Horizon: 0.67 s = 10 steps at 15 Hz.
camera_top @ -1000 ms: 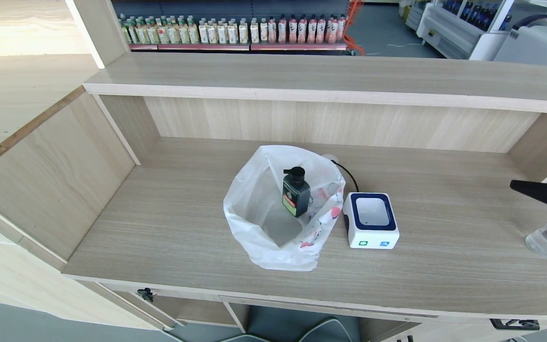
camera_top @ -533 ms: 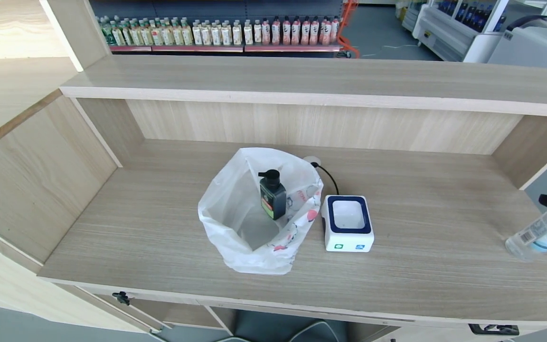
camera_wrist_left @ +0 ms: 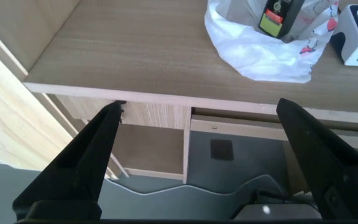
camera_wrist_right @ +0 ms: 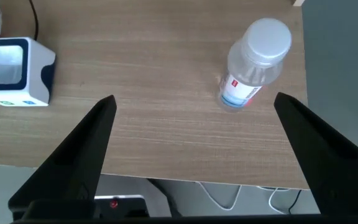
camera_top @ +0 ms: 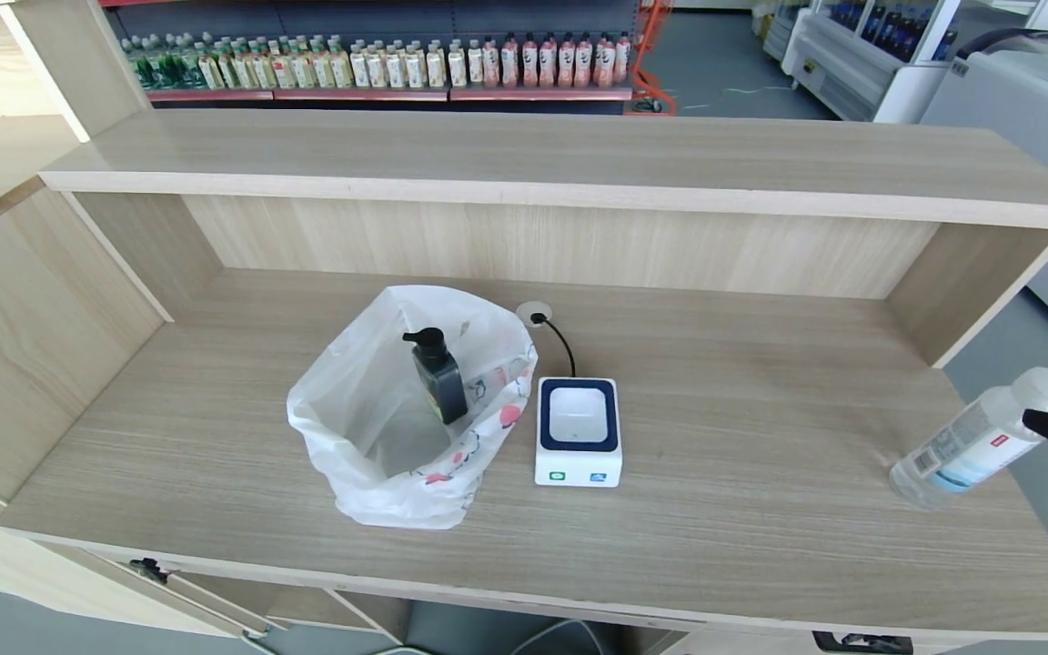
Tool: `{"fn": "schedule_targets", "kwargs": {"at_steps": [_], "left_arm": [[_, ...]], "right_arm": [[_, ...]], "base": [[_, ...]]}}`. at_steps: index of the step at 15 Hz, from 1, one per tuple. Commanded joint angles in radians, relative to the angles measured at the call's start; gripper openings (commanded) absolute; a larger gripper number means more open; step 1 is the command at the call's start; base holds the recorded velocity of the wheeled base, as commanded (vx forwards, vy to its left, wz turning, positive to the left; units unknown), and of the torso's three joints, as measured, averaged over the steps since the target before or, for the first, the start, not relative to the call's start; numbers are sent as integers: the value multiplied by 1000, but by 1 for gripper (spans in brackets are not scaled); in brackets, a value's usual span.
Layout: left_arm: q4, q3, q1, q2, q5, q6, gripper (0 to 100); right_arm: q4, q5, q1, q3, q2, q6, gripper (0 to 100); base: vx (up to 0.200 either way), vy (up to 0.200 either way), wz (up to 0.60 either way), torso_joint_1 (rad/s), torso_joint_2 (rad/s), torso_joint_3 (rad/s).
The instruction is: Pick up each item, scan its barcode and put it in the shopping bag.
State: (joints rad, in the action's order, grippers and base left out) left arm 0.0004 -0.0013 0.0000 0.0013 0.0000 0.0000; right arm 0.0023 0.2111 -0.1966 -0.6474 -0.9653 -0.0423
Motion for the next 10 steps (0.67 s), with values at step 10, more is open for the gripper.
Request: {"fn": "schedule_targets", "kwargs": {"at_steps": [10], "left_arm": [[0, 1, 0, 0, 0, -3, 100]], "right_arm": [[56, 1, 17, 34, 56, -27, 100]], "base": [[-80, -60, 0, 5, 1, 1]]}}
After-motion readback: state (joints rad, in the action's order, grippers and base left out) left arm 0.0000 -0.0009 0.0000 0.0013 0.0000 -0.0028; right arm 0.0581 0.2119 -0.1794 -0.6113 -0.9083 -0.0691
